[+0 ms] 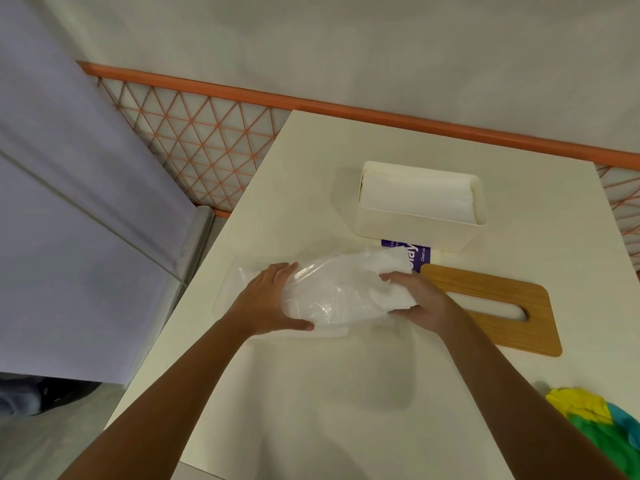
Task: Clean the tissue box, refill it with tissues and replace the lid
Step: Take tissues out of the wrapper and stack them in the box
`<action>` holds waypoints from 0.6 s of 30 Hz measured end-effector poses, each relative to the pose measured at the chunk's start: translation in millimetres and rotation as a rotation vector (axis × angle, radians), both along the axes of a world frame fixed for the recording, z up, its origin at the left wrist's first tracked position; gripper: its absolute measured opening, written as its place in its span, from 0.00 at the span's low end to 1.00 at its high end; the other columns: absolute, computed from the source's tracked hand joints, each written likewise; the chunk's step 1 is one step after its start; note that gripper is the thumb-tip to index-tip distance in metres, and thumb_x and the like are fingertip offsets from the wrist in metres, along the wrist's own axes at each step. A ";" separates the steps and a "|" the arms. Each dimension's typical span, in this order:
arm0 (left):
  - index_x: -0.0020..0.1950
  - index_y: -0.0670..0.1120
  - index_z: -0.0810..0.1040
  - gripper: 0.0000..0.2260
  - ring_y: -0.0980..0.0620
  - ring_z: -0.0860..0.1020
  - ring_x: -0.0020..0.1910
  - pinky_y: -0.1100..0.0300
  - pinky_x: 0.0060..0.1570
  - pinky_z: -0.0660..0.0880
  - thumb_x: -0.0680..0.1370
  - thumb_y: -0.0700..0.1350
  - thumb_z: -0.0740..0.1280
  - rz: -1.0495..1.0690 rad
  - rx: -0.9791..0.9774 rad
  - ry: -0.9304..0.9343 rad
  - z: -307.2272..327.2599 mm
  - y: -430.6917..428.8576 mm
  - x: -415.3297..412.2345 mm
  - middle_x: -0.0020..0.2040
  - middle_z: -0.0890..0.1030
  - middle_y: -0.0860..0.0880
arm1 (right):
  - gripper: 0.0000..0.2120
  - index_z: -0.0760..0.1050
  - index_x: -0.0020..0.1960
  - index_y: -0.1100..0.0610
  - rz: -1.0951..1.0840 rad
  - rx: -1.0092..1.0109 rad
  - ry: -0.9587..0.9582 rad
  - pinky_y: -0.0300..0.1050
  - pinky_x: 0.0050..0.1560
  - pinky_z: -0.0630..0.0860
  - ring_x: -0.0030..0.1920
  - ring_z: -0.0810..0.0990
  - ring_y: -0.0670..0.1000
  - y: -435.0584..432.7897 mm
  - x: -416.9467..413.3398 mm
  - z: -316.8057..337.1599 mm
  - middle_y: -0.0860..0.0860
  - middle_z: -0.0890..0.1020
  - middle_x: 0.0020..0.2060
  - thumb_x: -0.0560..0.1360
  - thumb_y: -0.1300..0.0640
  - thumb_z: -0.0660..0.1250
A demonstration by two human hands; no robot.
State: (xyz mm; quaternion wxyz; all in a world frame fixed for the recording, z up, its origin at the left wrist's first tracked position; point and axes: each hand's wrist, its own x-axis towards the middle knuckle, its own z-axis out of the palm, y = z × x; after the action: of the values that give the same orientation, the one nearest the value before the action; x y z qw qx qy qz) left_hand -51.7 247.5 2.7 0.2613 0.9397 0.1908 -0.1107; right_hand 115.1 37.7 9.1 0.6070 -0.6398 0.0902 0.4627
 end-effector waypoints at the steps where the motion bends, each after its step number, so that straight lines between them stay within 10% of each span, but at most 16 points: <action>1: 0.76 0.51 0.52 0.51 0.52 0.59 0.73 0.55 0.70 0.62 0.61 0.66 0.74 0.003 0.000 -0.005 -0.1 0.8 -0.8 0.75 0.56 0.53 | 0.05 0.78 0.45 0.55 -0.038 0.011 -0.002 0.41 0.34 0.78 0.41 0.79 0.51 -1.9 3.1 0.3 0.51 0.81 0.41 0.72 0.63 0.67; 4: 0.76 0.51 0.52 0.51 0.52 0.60 0.72 0.54 0.69 0.64 0.62 0.64 0.75 0.009 -0.014 0.007 -0.3 2.2 -1.7 0.74 0.57 0.53 | 0.04 0.80 0.44 0.55 -0.091 0.013 0.036 0.49 0.54 0.75 0.48 0.80 0.54 -8.9 8.1 -2.8 0.52 0.82 0.45 0.70 0.61 0.70; 18: 0.76 0.52 0.52 0.49 0.51 0.57 0.74 0.53 0.70 0.63 0.63 0.64 0.74 0.005 -0.030 0.055 -5.1 0.3 3.3 0.74 0.56 0.53 | 0.11 0.77 0.52 0.62 0.039 -0.078 0.024 0.44 0.35 0.77 0.44 0.80 0.55 -7.7 -2.5 -3.5 0.56 0.81 0.45 0.71 0.70 0.66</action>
State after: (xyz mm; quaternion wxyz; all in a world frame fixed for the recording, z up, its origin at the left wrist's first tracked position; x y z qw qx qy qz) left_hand -48.4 247.8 -2.4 0.2702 0.9319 0.1984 -0.1387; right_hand 112.5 30.0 5.6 0.5714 -0.6591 0.1031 0.4780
